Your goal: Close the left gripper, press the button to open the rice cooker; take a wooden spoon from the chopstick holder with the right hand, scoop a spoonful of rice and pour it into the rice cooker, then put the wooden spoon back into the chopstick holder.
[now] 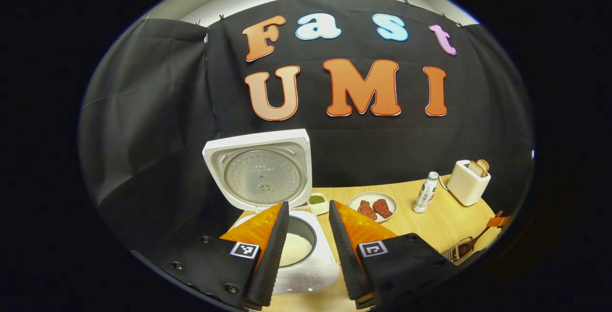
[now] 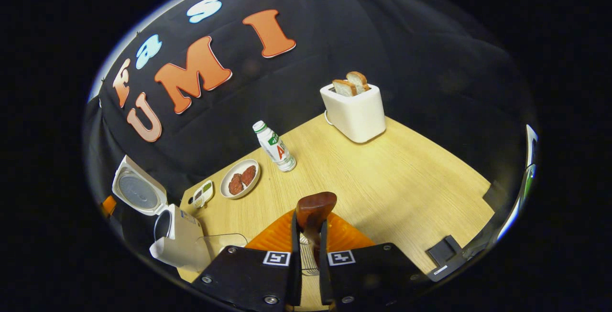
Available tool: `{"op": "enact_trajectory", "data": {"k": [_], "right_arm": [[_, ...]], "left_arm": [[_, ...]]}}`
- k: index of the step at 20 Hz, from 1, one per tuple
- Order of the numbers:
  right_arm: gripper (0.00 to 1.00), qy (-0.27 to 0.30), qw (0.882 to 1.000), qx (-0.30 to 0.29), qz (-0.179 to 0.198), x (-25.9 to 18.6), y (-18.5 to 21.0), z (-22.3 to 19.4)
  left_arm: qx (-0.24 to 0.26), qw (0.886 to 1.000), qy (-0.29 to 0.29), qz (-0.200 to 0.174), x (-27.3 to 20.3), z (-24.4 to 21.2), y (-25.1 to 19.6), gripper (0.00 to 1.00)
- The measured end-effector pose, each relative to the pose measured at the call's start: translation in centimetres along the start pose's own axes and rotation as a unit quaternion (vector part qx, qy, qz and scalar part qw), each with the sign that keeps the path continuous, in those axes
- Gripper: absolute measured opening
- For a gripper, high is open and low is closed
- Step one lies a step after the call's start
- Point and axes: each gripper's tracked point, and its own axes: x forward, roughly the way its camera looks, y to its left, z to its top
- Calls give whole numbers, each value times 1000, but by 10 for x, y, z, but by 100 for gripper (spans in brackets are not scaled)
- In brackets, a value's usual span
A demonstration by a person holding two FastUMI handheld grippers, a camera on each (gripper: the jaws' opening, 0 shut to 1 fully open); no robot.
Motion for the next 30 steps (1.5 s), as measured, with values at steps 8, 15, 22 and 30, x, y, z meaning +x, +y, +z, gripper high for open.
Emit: {"op": "enact_trajectory", "data": {"k": [8, 15, 22, 30], "right_arm": [[14, -57, 994, -52, 74, -40, 103, 43], [14, -20, 989, -107, 105, -25, 176, -19], [14, -6, 979, -201, 33, 2, 180, -84], [14, -29, 954, -298, -14, 1, 177, -126]], "left_arm": [[-14, 1000, -16, 4, -1, -9, 16, 96], [-15, 999, -28, 11, 1, -19, 53, 97], [-5, 1000, -18, -7, 12, -41, 85, 96], [-8, 1000, -4, -21, 23, -52, 100, 99]]}}
